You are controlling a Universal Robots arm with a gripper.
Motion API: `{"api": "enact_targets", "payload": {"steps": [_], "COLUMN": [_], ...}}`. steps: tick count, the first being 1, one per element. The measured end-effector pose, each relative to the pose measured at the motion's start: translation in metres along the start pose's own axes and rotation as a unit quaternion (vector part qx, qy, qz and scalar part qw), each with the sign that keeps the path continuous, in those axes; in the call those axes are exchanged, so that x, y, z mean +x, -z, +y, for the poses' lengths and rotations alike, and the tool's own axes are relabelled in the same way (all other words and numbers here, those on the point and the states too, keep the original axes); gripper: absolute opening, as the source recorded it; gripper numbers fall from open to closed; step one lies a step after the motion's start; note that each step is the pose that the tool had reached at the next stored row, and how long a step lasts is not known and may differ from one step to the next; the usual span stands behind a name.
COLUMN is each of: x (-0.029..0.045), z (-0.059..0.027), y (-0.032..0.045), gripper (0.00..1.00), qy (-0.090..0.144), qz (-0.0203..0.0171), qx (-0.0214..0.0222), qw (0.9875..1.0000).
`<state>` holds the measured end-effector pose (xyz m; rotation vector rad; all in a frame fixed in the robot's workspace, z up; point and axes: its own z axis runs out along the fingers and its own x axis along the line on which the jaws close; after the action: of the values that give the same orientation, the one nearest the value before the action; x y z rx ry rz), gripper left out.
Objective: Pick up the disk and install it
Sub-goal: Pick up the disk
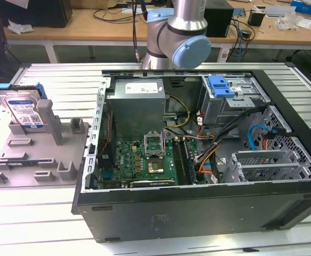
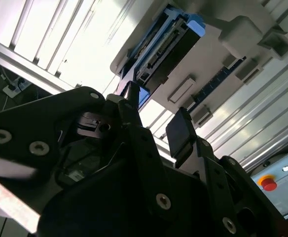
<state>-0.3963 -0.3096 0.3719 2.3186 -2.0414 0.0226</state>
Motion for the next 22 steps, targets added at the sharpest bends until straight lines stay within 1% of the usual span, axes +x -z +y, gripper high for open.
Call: {"api": "enact_targets", "payload": {"steps": [6,8,11,15,22], "x": [0.0000,-0.0002,-0.0018,-0.0068,-0.0077], "z": [0.0003,0.0004,0.0018,0.0073,0.0085], "y": [-0.0002,-0.0014,-0.0030,-0.0044,-0.0080], "gripper": [0.49,0.49,0.49,0.49,0.49], "qy": [0.000,0.000,0.000,-0.003,-0.009], "qz": [0.0001,0.0001,0.0000,-0.0001,-0.0002], "qx": [-0.0001,0.0000,-0.0001,-0.0001,-0.0005], "qw": [1.0000,1.0000,1.0000,1.0000,1.0000]}}
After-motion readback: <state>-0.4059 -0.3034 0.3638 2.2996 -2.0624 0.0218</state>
